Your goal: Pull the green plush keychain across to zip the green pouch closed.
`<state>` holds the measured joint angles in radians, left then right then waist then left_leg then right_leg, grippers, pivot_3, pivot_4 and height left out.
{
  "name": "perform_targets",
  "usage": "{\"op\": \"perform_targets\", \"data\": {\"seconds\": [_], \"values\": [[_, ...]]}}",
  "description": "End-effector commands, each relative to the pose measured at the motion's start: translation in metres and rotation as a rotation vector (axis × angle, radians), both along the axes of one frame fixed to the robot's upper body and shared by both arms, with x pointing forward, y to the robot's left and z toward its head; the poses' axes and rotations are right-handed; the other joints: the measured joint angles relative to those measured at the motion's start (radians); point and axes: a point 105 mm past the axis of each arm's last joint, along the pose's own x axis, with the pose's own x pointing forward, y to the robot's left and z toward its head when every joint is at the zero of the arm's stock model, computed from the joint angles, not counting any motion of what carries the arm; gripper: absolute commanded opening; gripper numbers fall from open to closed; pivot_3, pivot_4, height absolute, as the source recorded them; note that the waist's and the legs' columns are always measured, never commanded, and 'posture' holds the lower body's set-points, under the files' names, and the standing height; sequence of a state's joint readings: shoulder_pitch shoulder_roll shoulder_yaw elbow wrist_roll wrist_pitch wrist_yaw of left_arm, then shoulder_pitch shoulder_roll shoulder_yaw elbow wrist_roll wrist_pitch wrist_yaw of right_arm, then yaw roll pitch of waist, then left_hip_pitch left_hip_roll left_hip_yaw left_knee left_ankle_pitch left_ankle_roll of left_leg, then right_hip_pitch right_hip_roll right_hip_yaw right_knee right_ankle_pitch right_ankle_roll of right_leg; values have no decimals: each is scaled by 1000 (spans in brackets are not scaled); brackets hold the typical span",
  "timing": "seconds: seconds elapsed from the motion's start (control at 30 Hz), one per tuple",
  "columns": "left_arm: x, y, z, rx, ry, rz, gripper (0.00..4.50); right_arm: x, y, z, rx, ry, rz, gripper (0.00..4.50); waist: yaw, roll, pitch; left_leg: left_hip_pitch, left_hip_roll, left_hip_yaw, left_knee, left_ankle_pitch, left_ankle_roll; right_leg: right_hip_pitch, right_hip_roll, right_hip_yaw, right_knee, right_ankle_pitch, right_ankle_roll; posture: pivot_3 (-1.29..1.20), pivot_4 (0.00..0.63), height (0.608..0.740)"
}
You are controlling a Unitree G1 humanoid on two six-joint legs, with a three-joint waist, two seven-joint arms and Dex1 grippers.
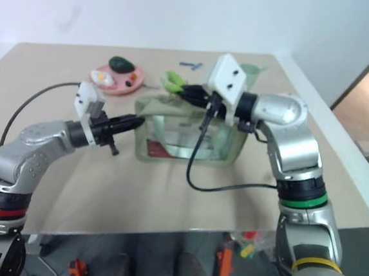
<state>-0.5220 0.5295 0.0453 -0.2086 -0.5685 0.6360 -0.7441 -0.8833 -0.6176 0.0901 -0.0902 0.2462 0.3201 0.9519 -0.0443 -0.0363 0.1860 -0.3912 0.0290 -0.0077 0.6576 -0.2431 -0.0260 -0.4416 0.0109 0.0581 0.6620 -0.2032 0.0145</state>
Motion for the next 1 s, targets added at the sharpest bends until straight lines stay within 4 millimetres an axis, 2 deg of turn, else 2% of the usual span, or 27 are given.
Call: {"op": "perform_targets", "data": {"seconds": [0.03, 0.57, 0.87, 1.0], "values": [[-3, -6, 12, 5, -45, -18, 0, -8, -22, 36, 24, -136, -67, 18, 1, 0, 0, 0, 0, 0, 0, 0, 0, 0, 0, 0, 0, 0, 0, 0, 150, 740], [-1, -11, 11, 9, -21, -35, 0, -9, -65, 38, -4, -157, -238, 18, 0, 0, 0, 0, 0, 1, 0, 0, 0, 0, 0, 1, 0, 0, 0, 0, 150, 740], [-1, -12, 9, 19, -16, -32, 0, -2, -112, 33, -35, -144, -410, 18, 0, 0, 0, 0, 0, 2, 0, 0, 0, 0, 0, 2, 0, 0, 1, 0, 150, 740], [-1, -11, 9, 19, -14, -25, 0, -2, -137, 23, -56, -112, -502, 18, 1, 0, 0, 0, -1, 1, 0, 0, 0, 0, 0, 2, 0, 0, 1, 0, 150, 740]]}}
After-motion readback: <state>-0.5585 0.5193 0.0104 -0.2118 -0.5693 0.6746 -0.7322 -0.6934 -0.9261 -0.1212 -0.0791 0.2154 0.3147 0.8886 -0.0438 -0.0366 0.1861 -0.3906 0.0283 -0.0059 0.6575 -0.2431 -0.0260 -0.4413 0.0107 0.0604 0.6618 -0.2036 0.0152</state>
